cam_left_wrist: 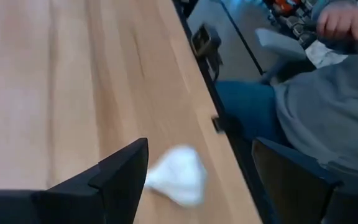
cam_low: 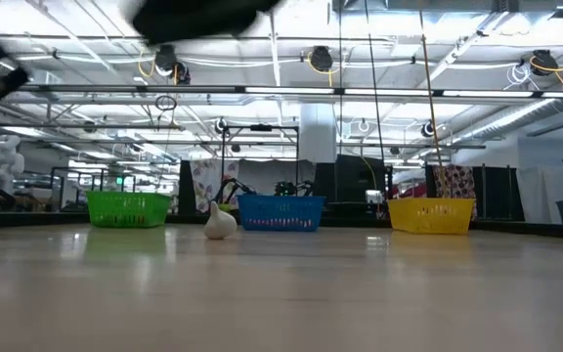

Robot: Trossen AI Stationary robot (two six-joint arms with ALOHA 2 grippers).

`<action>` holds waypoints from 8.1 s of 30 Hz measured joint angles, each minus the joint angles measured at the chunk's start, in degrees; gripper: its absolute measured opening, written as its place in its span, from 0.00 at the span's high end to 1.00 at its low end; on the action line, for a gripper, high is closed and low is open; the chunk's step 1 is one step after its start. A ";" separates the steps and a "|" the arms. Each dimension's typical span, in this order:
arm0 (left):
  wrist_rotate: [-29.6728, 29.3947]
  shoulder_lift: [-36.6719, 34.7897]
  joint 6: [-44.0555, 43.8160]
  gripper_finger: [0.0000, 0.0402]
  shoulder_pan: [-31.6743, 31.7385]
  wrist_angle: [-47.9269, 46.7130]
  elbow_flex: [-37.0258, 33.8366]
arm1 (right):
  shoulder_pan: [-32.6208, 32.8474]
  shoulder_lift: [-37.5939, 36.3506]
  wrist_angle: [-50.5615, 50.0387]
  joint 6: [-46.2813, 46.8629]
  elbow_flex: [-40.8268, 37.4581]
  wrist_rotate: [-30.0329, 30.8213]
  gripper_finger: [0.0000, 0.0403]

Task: Sort produce into baskets
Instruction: Put the garlic into the yellow bin

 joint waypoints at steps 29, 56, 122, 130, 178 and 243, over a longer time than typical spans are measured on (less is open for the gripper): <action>-6.33 28.09 -27.23 0.27 -14.95 11.69 0.09 | -3.89 15.39 25.04 -15.96 1.92 -16.29 0.51; 1.64 31.56 -21.40 0.27 -13.29 19.34 0.46 | -3.49 16.59 26.70 -13.15 1.90 -16.20 0.51; 1.66 41.42 5.05 0.27 2.65 28.66 0.19 | -3.17 16.50 26.35 -10.07 1.90 -16.18 0.51; 3.14 41.50 5.90 0.27 3.54 30.16 0.11 | -3.14 16.50 26.35 -10.07 1.90 -16.18 0.51; 4.90 41.22 4.72 0.27 3.65 29.32 0.33 | -2.82 20.76 21.28 1.86 1.90 -17.72 0.95; -6.60 33.56 22.12 0.27 13.56 36.03 0.75 | -9.73 -62.34 -10.60 27.36 -48.65 26.25 0.97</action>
